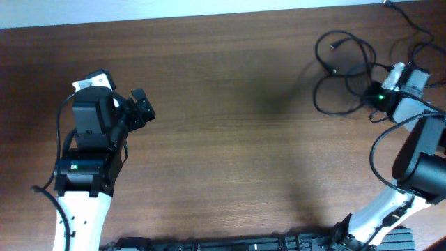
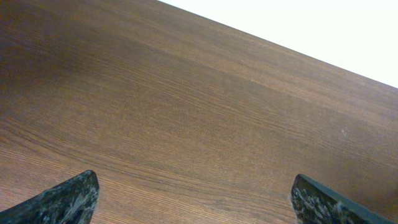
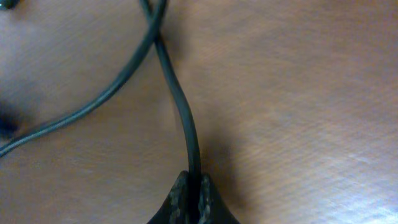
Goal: Untangle cables
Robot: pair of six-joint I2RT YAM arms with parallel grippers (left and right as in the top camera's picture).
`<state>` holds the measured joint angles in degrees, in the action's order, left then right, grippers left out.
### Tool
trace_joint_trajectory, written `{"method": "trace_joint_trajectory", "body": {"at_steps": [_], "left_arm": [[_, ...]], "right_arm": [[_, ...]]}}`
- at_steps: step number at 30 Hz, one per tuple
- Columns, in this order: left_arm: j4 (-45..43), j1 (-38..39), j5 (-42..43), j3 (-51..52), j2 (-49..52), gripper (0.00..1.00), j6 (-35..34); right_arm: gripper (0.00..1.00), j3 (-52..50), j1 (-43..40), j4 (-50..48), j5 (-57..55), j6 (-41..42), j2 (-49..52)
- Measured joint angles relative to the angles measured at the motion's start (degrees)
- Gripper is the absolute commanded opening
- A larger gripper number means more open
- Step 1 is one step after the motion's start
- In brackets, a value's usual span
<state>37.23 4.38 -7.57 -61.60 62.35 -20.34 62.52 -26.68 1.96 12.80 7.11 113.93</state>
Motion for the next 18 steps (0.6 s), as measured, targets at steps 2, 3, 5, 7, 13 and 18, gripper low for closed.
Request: {"method": "trace_joint_trajectory", "body": {"at_steps": [2,3,5,7,13,18], "left_arm": [[0.0,0.0,0.0,0.0,0.0,0.99,0.0],[0.0,0.0,0.0,0.0,0.0,0.99,0.0],[0.0,0.0,0.0,0.0,0.0,0.99,0.0],[0.0,0.0,0.0,0.0,0.0,0.99,0.0],[0.0,0.0,0.0,0.0,0.0,0.99,0.0],[0.0,0.0,0.0,0.0,0.0,0.99,0.0]], "right_arm": [[0.56,-0.2,3.0,-2.4,-0.2,0.4,0.2],[0.77,-0.2,3.8,-2.9,-0.2,0.5,0.2],[0.93,-0.2,4.7,-2.9,-0.3,0.7,0.2],[0.99,-0.1,4.7,-3.5,-0.2,0.3,0.2],[0.99,5.7,4.7,1.7,-0.7,-1.6,-6.0],[0.98,8.9,4.7,13.9,-0.9,-1.8,-25.3]]}}
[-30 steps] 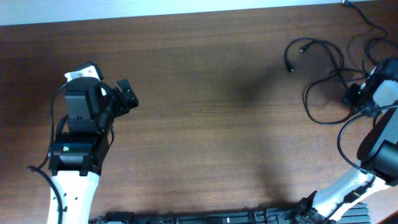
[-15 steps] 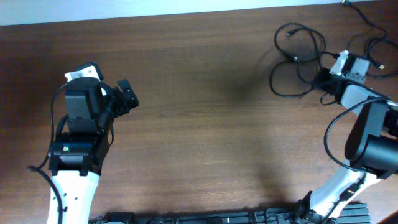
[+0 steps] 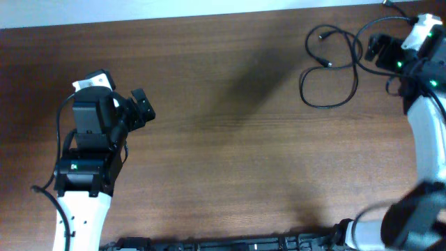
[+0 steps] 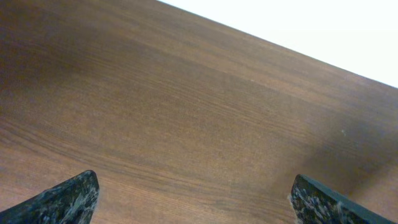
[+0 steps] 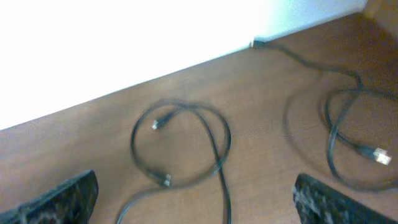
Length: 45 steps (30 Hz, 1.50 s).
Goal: Untangle cables
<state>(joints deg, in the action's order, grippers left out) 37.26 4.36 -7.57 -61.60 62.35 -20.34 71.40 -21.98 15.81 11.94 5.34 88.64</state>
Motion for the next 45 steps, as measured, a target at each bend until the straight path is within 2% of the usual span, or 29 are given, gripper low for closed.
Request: {"method": "trace_joint_trajectory", "body": {"at_steps": [5,9,12,15,19,27,30,32,34,36,39,42,45], "left_arm": [[0.1,0.0,0.0,0.0,0.0,0.99,0.0],[0.0,0.0,0.0,0.0,0.0,0.99,0.0],[0.0,0.0,0.0,0.0,0.0,0.99,0.0],[0.0,0.0,0.0,0.0,0.0,0.99,0.0],[0.0,0.0,0.0,0.0,0.0,0.99,0.0],[0.0,0.0,0.0,0.0,0.0,0.99,0.0],[-0.1,0.0,0.0,0.0,0.0,0.99,0.0],[0.0,0.0,0.0,0.0,0.0,0.99,0.0],[0.0,0.0,0.0,0.0,0.0,0.99,0.0],[0.1,0.0,0.0,0.0,0.0,0.99,0.0],[-0.1,0.0,0.0,0.0,0.0,0.99,0.0],[-0.2,0.0,0.0,0.0,-0.1,0.99,0.0],[-0.1,0.0,0.0,0.0,0.0,0.99,0.0]], "right_arm": [[0.99,0.3,0.5,19.4,-0.1,-4.1,-12.4],[0.99,0.3,5.6,25.3,0.0,-7.0,-23.1],[0.98,0.4,11.2,33.7,0.2,-4.9,-32.9],[0.99,0.4,14.3,41.1,0.4,-0.4,-38.5],[0.99,0.4,14.9,45.3,2.5,1.8,-40.8],[0.99,0.4,15.5,47.7,2.6,2.3,-36.3],[0.99,-2.0,15.5,46.1,2.1,2.1,-37.5],[0.98,-7.5,15.6,42.7,0.5,2.0,-42.4],[0.99,-16.7,15.6,33.8,-0.6,1.9,-50.7],[0.98,-28.1,16.0,20.8,-1.1,1.9,-59.2],[0.99,-41.1,17.9,8.7,-1.9,1.9,-69.2],[0.98,-51.4,20.4,-1.0,-4.2,1.9,-78.9],[0.99,-60.0,20.7,-5.6,-6.4,1.9,-86.3]]}}
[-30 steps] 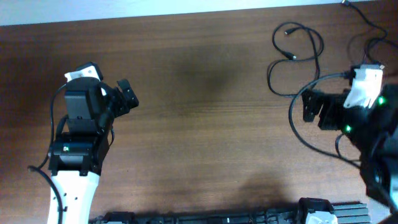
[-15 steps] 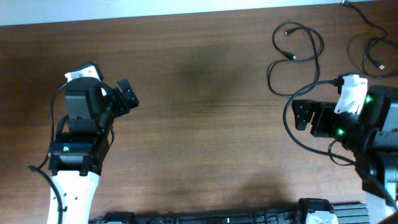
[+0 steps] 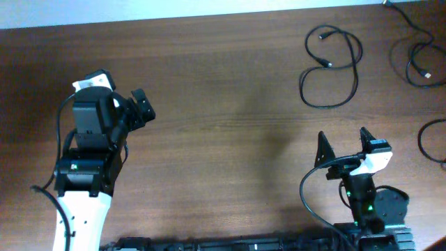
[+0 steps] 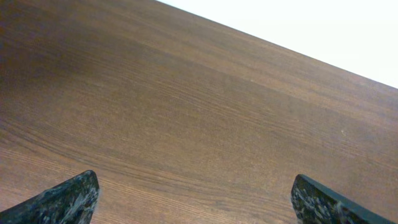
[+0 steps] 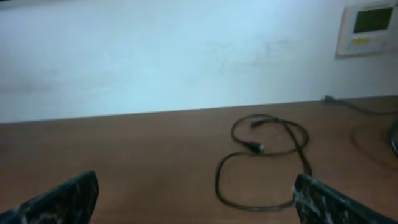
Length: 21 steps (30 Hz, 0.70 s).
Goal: Untangle cables
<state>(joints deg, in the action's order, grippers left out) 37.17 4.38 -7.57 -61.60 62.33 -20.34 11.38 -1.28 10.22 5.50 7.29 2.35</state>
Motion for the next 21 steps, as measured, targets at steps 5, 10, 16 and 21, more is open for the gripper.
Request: {"method": "trace_joint_trajectory", "body": {"at_steps": [5,10,16,21], "left_arm": [[0.0,0.0,0.0,0.0,0.0,0.99,0.0],[0.0,0.0,0.0,0.0,0.0,0.99,0.0],[0.0,0.0,0.0,0.0,0.0,0.99,0.0],[0.0,0.0,0.0,0.0,0.0,0.99,0.0]], "right_arm": [[0.99,-6.8,0.0,-7.4,-1.0,-0.5,-1.5],[0.99,-10.8,-1.7,-6.7,-1.0,-1.0,-1.5],[0.99,-10.8,-3.3,-6.4,-1.2,-2.6,-1.5],[0.99,-10.8,-3.3,-6.4,-1.2,-4.7,-1.5]]}}
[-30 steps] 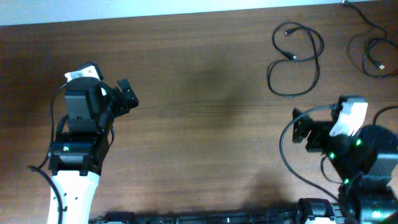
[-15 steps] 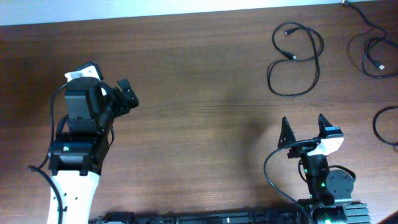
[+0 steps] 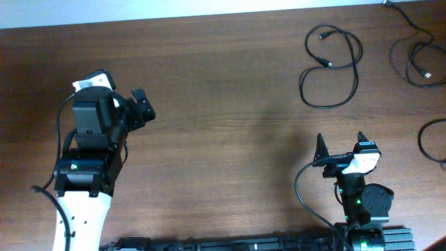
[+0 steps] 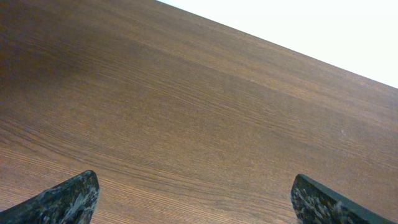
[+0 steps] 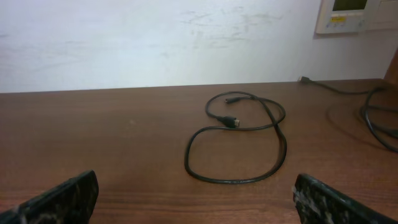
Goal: Untangle cables
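A thin black cable lies in a loose figure-eight loop at the far right of the brown table; in the right wrist view the same cable lies ahead of the fingers, both plugs inside its upper loop. A second black cable lies apart at the far right edge, and a third cable curves off the right edge. My right gripper is open near the front right, short of the loop, nothing between its fingers. My left gripper is open over bare wood at the left.
The table is brown wood, and its far edge meets a white wall. A wall panel hangs at the upper right in the right wrist view. The second cable lies to the right of the loop. The arm bases stand along the front edge.
My right gripper has shifted slightly towards the front left and stays open; the looped cable now sits nearer and sharper in its view. The left arm and the cables have not moved.
My right gripper was shut on a cable in a tangle at the far right. Then it was open and raised near the far right corner, with one cable lying in its own loop to the left. Later it was open near the front edge, as now.
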Robot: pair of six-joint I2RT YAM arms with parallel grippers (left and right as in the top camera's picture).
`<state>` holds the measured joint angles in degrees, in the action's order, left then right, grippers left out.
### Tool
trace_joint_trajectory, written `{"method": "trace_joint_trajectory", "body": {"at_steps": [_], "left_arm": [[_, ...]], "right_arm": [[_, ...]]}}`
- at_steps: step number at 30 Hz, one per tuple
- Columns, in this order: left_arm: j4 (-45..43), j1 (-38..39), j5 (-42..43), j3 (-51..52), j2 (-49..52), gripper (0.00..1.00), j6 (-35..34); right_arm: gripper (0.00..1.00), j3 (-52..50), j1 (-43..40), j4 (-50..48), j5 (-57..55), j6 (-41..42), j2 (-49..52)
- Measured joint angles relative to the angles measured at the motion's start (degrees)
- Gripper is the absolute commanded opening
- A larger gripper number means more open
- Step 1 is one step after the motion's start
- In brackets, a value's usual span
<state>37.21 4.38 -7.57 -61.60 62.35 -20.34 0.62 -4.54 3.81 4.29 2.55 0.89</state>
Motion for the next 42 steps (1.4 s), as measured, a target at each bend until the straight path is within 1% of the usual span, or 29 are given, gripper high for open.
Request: {"method": "trace_joint_trajectory", "body": {"at_steps": [18,21,23,26,27,29,30,34,36,39,42], "left_arm": [[0.0,0.0,0.0,0.0,0.0,0.99,0.0],[1.1,0.0,0.0,0.3,-1.7,0.99,0.0],[1.2,0.0,0.0,1.5,-5.5,0.99,0.0],[0.7,0.0,0.0,6.9,-15.8,0.99,0.0],[0.3,0.0,0.1,11.4,-21.0,0.99,0.0],[-2.1,0.0,1.0,18.1,-28.0,0.99,0.0],[-3.7,0.0,2.1,23.4,-33.5,0.99,0.0],[-9.3,0.0,4.1,34.5,-48.3,0.99,0.0],[-11.3,0.0,4.4,38.7,-53.4,0.99,0.0],[-17.1,-1.1,4.8,44.9,-58.6,0.99,0.0],[-22.4,-3.0,5.2,49.9,-61.3,0.99,0.0]], "right_arm": [[0.99,0.0,0.0,0.0,0.0,-0.2,0.0],[0.99,0.0,0.0,0.0,0.0,-0.2,0.0],[0.99,0.0,0.0,0.0,0.0,-0.2,0.0],[0.98,0.0,0.0,0.0,0.0,-0.2,-0.1],[0.99,0.0,0.0,0.0,0.0,-0.2,-0.1],[0.99,0.0,0.0,0.0,0.0,-0.2,-0.2],[0.99,0.0,0.0,0.0,0.0,-0.2,-0.2],[0.99,0.0,0.0,0.0,-0.1,-0.2,-0.3],[0.99,0.0,0.0,0.0,-0.2,-0.2,-0.3],[0.98,0.0,0.0,0.0,-0.2,-0.2,-0.3],[0.99,0.0,0.0,0.0,-0.2,-0.2,-0.3]]}}
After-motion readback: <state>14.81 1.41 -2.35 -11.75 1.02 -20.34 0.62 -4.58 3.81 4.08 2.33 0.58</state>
